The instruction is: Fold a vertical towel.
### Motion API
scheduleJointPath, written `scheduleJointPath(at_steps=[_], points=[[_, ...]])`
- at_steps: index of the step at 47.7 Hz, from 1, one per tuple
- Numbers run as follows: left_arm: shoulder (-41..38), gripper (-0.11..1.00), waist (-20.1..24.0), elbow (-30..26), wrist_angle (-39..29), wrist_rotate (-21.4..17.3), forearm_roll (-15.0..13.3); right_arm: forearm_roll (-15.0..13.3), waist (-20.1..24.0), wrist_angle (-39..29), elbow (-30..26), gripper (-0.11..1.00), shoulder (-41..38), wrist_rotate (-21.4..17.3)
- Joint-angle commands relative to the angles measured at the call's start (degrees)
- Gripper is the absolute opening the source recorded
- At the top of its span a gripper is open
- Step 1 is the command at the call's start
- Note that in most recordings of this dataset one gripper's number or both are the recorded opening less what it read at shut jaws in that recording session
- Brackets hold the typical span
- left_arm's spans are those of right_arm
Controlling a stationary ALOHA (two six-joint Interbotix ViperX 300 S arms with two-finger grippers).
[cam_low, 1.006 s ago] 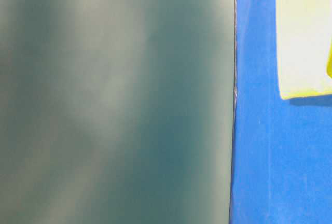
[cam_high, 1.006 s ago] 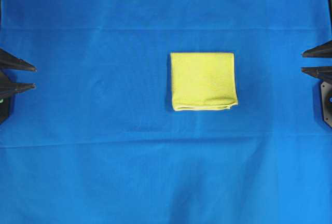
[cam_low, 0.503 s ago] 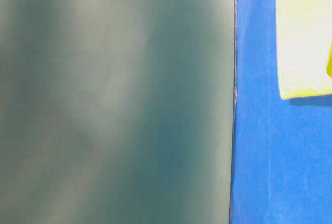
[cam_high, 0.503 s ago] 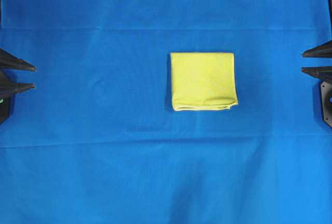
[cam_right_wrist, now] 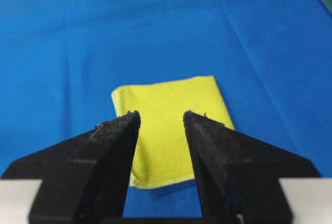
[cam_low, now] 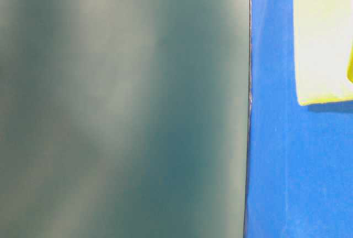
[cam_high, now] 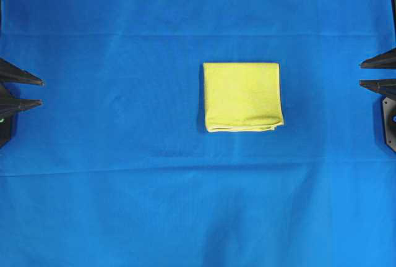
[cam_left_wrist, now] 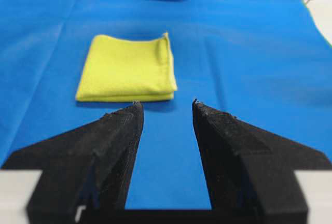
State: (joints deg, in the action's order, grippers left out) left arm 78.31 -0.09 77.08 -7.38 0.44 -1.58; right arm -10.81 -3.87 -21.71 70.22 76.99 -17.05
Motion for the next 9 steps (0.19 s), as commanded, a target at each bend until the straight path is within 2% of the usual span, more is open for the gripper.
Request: scheduleJointPath(at_steps=[1,9], points=[[-0.4,0.41,0.2,-0.8,0.1,0.1,-0.1,0.0,-0.1,0.4,-0.6,0.47,-0.8,-0.1],[-0.4,0.41,0.3,-0.8,0.0,0.1,0.0,-0.1,-0.1,0.4,-0.6,0.47,-0.8,-0.1]])
